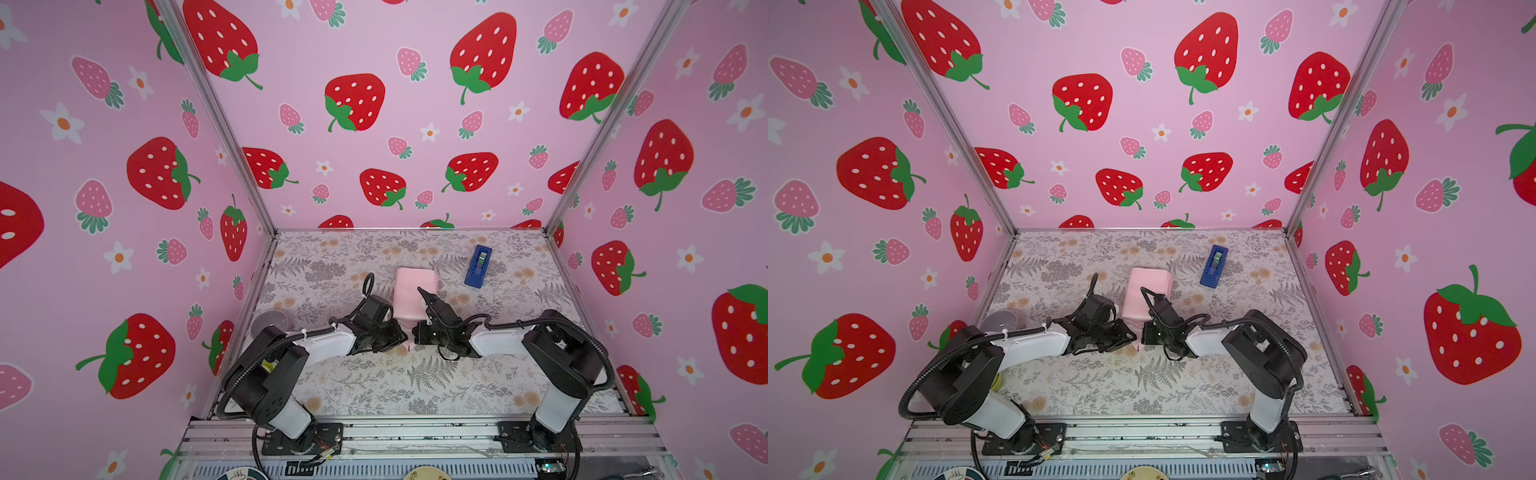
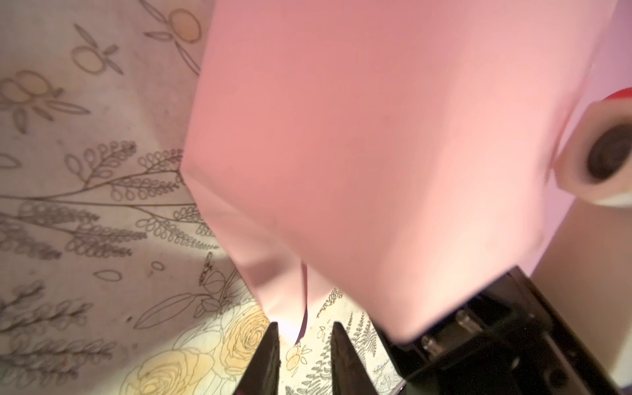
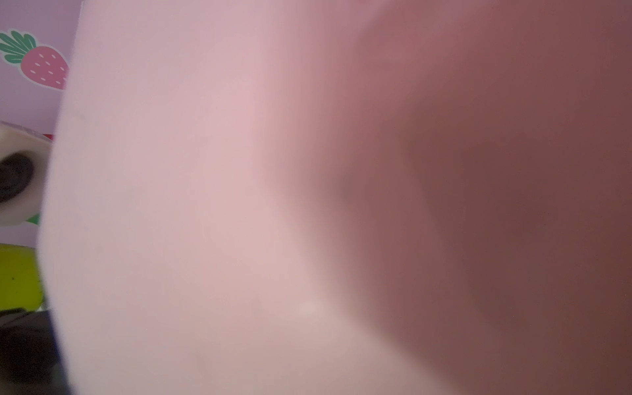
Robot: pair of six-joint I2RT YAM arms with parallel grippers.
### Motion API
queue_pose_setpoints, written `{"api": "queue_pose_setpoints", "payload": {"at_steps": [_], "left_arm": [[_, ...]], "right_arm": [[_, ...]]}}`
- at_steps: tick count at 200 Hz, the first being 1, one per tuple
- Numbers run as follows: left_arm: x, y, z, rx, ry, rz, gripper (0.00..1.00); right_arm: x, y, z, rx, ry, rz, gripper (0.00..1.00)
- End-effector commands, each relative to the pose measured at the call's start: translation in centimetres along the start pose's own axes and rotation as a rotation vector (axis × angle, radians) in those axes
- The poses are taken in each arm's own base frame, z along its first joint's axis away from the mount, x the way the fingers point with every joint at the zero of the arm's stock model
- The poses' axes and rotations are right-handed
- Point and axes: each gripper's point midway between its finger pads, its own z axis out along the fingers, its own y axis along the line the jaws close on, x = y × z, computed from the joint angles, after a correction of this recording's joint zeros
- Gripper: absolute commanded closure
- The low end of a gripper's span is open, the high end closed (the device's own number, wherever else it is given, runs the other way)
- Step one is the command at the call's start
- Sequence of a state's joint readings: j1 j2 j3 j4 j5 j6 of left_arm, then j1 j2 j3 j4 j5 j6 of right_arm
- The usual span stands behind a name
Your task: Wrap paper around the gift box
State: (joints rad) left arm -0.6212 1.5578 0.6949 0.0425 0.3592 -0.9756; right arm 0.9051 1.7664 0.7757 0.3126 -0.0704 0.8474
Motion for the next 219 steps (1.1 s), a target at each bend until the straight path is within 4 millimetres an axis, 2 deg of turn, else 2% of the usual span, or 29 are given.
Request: {"api": "queue_pose_setpoints", "payload": {"at_steps": [1,37,88,113,179,218,219], "left_arm": [[1.3,1.5,0.5,-0.030,0.027,-0.073,0.69],[2.3,1.8,1.9,0.021,0.060,-0.135,0.67],[1.9,1.1,3.1,0.104,0.052,-0.178,0.68],[1.5,0.8,3.0,0.106,0.040,-0.176,0.72],[1.0,0.4,2.7,0.085,0.024,-0.156,0.90],[0.7,-0.1,1.9,0.057,0.022,-0.116,0.93],[0.6,-0.2,1.9,0.057,0.022,-0.116,0.96]], "right_arm": [[-0.7,-0.1,0.2,0.017,-0.019,0.020,0.95],[-0.8,0.0,0.0,0.017,-0.021,0.017,0.95],[-0.8,0.0,-0.1,0.018,-0.020,0.017,0.95],[-0.9,0.1,-0.2,0.016,-0.021,0.015,0.95],[-1.0,0.5,-0.5,0.003,-0.023,0.003,0.95],[-1.5,1.3,-2.8,-0.031,-0.059,-0.068,0.90],[-1.5,1.3,-2.9,-0.031,-0.061,-0.072,0.90]]}}
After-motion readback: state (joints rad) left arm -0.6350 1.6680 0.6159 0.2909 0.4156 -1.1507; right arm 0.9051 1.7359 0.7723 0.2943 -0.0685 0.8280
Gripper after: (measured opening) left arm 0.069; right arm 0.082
